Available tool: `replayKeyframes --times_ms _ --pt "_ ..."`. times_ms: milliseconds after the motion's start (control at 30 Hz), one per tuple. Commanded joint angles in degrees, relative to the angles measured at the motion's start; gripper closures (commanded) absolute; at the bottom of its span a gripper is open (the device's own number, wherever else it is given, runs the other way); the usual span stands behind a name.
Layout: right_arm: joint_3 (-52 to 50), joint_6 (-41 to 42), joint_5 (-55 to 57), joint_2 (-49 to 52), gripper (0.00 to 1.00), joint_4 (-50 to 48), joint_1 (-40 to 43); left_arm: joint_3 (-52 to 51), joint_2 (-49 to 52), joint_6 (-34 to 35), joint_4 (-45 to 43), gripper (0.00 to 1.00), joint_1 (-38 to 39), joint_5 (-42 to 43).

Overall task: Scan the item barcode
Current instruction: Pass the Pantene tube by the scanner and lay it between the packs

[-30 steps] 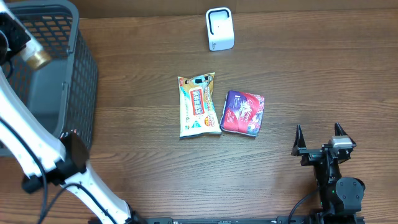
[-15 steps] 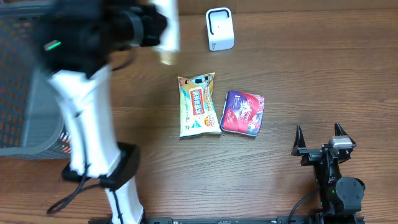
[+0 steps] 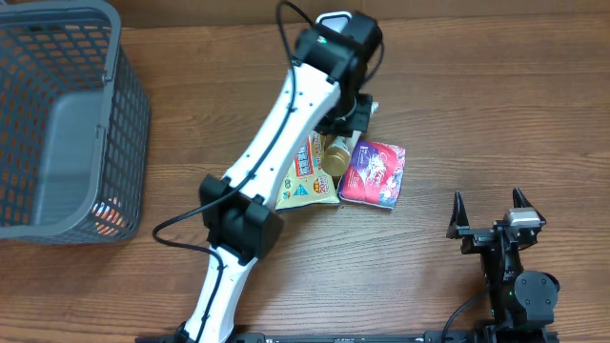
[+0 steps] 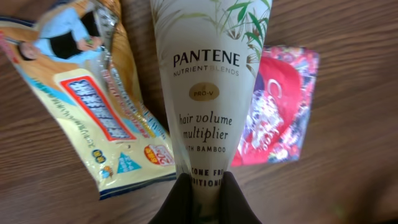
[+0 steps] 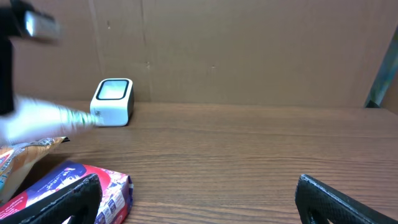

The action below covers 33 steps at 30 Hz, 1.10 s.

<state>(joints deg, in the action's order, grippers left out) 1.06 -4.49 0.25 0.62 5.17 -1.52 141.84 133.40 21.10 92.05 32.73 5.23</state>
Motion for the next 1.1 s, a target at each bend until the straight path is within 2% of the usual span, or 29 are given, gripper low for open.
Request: replayKeyframes --times_ms 0,167,300,500,533,600,633,700,800,833,967,1067 --pt "-0.6 0.0 0.1 -0.4 0.0 -0.3 0.2 -4.1 2.1 4.2 -2.2 0.96 0.7 -3.5" --pt "-0.6 0.0 0.1 -0.4 0.0 -0.3 0.2 -10.6 2.8 7.6 -7.0 0.96 0.5 -11.3" --pt "-0.6 0.0 0.1 -0.5 0.0 -0.3 0.2 -13.8 2.9 7.9 -9.7 0.96 0.3 -11.1" --pt "-0.6 0.0 0.1 -0.5 0.0 -0.3 0.2 -12.7 2.7 4.1 -7.6 0.78 0.2 -8.9" --pt "-0.6 0.0 0.1 -0.4 0.0 -0.3 0.2 -11.4 2.7 4.1 -6.5 0.73 0.0 -8.7" --pt "-0.6 0.0 0.1 -0.5 0.0 -0.3 0.2 -8.0 2.7 3.0 -4.2 0.53 -0.5 -8.3" --pt "-0.6 0.0 0.1 -0.4 0.0 -0.3 0.2 -5.4 2.7 2.5 -2.6 0.47 -0.8 -8.2" --pt "-0.6 0.0 0.1 -0.4 0.0 -0.3 0.2 1.2 2.6 2.0 0.9 0.42 -1.7 -8.1" --pt "-0.6 0.0 0.1 -0.4 0.0 -0.3 0.2 12.8 2.5 -0.6 4.8 0.26 -3.7 -6.1" --pt "-0.6 0.0 0.1 -0.5 0.0 -0.3 0.2 15.9 1.7 -2.9 4.8 0.17 -4.6 -3.5" --pt "-0.6 0.0 0.1 -0.5 0.0 -0.3 0.2 26.7 -2.5 -3.1 4.8 0.16 -9.7 -1.1" --pt "-0.6 0.0 0.1 -0.4 0.0 -0.3 0.2 29.4 -8.2 -3.1 4.8 0.15 -15.3 -1.1"
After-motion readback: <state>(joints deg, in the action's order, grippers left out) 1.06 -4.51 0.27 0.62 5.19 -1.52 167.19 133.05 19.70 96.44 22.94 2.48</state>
